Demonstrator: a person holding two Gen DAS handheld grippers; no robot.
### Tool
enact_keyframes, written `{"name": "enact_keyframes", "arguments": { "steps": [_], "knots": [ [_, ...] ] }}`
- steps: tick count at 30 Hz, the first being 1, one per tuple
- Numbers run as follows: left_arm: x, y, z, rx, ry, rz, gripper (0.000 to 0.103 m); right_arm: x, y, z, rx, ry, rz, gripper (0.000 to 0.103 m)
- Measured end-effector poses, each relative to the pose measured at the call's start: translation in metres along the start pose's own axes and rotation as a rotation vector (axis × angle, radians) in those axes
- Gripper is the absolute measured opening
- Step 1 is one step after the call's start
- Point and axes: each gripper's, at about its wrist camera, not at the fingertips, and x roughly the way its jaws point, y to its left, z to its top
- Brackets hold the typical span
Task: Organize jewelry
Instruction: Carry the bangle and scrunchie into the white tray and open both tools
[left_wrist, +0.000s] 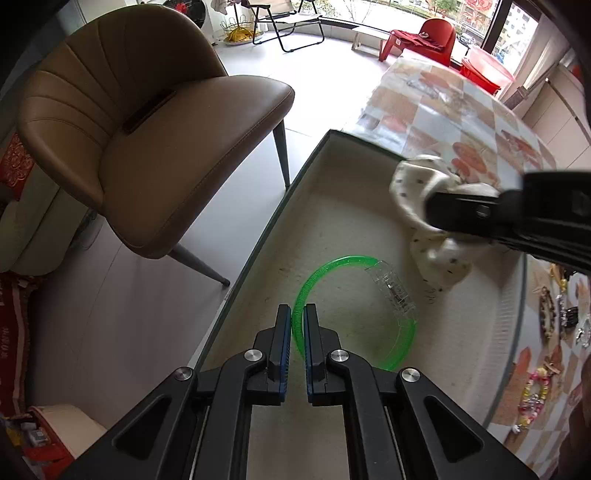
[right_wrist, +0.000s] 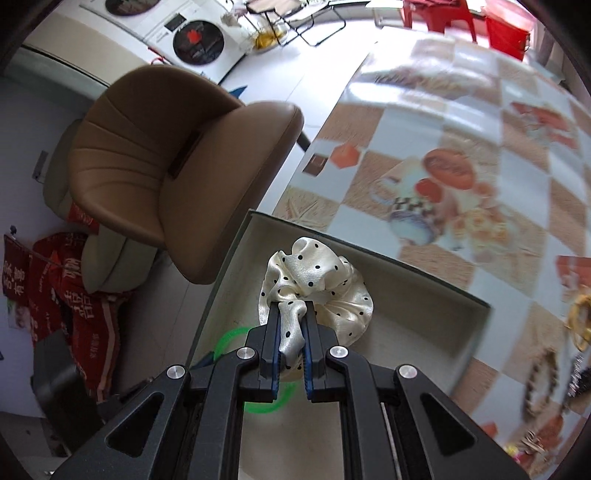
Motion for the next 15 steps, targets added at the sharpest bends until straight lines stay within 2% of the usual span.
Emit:
{"name": "enact_keyframes", "arguments": {
  "steps": [4, 9, 12, 14, 15],
  "knots": [
    [0.003, 0.001, -0.003, -0.003, 0.0, 0.017, 0.01, 0.023, -0.003, 0.005, -0.01, 0.035, -0.022, 0.011],
    [0.01, 0.0, -0.004, 0.002, 0.022, 0.02, 0.01, 0.031, -0.004, 0.003, -0.004, 0.056, -0.028, 0.014],
    [0.01, -0.001, -0.002, 0.006, 0.025, 0.024, 0.01, 0.039, -0.005, 0.006, -0.006, 0.07, -0.023, 0.026],
    [0.009, -0.001, 0.0, 0.004, 0.028, 0.024, 0.01, 0.037, -0.006, 0.006, -0.002, 0.067, -0.016, 0.043],
    [0.007, -0.001, 0.0, 0.001, 0.028, 0.021, 0.01, 0.034, -0.007, 0.006, -0.001, 0.061, -0.014, 0.046]
  ]
}}
